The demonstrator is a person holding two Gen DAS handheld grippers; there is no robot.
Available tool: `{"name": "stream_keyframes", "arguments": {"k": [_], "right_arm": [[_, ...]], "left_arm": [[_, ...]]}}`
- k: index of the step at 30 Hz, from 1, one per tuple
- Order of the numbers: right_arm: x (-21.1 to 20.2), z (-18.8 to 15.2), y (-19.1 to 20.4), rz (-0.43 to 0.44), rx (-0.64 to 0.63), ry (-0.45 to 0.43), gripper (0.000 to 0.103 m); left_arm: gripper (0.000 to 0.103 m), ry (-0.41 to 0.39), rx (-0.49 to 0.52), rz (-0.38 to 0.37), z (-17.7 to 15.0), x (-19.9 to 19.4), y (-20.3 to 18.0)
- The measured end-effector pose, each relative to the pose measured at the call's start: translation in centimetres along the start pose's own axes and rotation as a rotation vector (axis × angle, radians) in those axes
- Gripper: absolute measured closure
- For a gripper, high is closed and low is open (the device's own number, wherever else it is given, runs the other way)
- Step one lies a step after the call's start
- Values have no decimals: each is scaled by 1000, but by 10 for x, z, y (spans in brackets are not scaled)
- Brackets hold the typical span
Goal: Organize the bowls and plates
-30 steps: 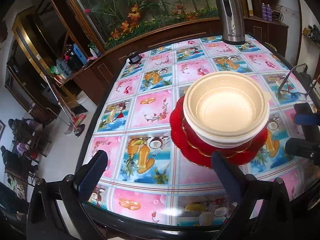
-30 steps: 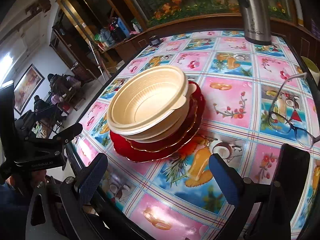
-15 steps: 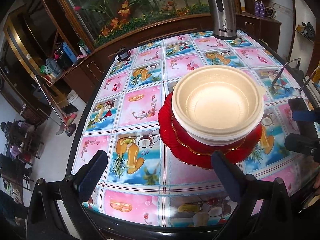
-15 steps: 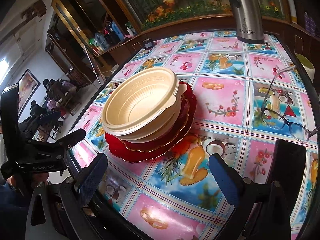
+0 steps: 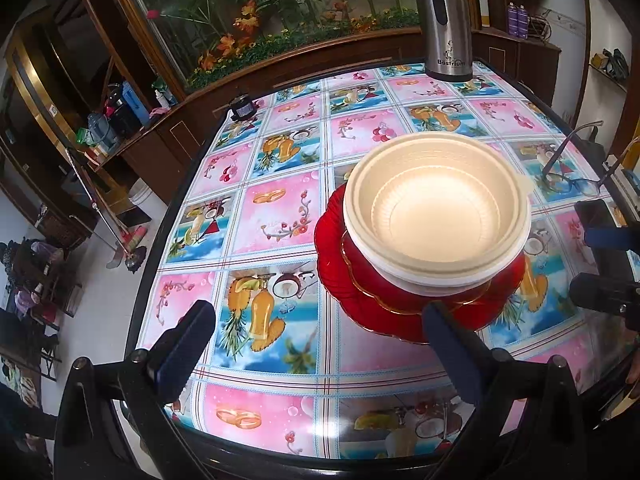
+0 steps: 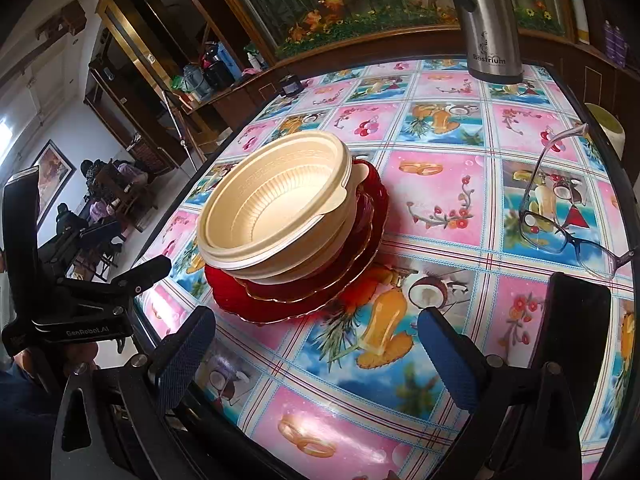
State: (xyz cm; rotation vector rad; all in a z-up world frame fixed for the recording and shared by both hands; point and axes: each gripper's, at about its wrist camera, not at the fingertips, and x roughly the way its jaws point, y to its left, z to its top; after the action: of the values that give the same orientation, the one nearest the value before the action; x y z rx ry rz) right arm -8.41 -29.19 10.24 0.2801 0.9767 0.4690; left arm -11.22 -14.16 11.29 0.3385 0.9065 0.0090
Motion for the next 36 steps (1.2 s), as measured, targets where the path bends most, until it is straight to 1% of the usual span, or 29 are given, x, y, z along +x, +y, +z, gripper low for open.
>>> {"name": "stream_keyframes", "arguments": {"k": [33, 36], "right_arm": [[-5, -3, 4, -21, -9, -10, 1], [-5, -3, 5, -22, -9, -9, 1]], "left_arm": [[0, -7, -6, -12, 2, -1, -1], [0, -9, -11, -26, 0, -3, 1]]}}
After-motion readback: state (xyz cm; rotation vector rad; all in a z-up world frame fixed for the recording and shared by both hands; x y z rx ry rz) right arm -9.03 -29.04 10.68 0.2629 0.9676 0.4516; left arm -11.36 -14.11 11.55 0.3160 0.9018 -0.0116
